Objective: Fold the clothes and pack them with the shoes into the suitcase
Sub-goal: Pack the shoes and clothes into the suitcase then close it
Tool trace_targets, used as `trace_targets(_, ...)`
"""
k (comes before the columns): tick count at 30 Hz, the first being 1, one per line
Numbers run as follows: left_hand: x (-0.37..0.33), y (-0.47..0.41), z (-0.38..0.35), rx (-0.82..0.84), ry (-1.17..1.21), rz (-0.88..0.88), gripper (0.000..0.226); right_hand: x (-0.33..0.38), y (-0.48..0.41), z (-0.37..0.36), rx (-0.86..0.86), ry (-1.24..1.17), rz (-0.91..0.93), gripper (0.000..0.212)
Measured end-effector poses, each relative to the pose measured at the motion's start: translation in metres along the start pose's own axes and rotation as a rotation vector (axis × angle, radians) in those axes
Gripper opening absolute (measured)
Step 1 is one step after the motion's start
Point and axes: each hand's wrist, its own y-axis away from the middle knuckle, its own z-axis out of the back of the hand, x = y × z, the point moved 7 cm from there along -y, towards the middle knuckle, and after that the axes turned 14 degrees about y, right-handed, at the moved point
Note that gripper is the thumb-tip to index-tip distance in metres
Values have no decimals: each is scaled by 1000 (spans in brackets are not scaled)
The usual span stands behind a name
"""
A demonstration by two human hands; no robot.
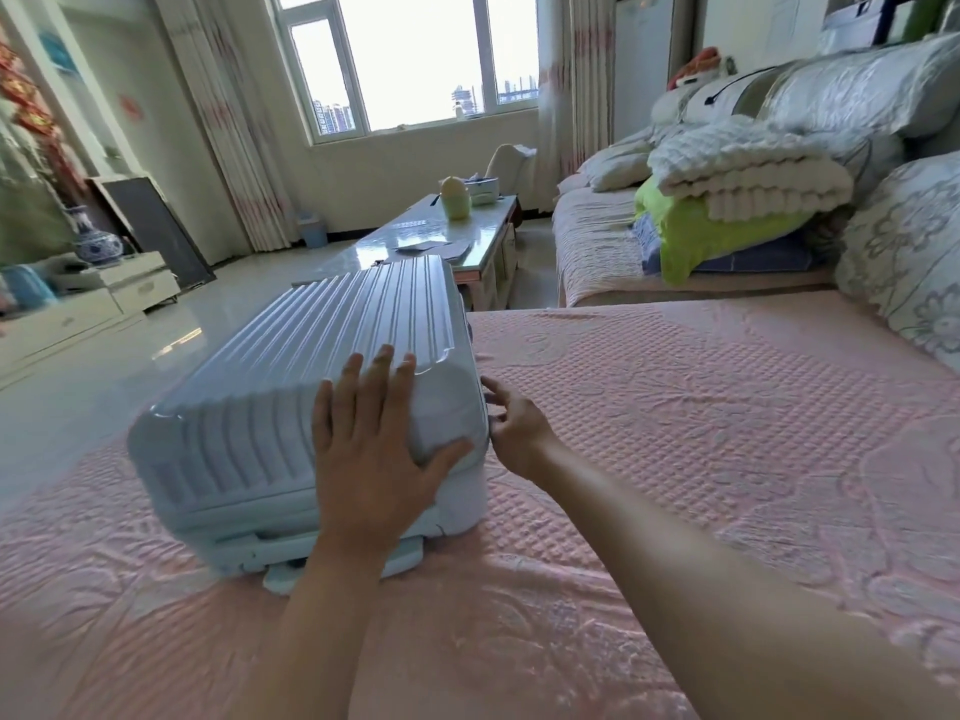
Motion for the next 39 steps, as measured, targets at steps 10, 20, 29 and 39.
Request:
trace_targets(10,20,2,13,-41,23,-22,82,20,20,14,69,458,56,19)
trace_targets(20,25,-11,1,148,159,79,82,66,96,9,263,627,165,23)
trace_targets(29,101,23,46,75,160,353,97,95,118,-61,243,660,254,30)
trace_targets(39,151,55,67,-196,348,626,108,80,104,-48,154,506,186,30)
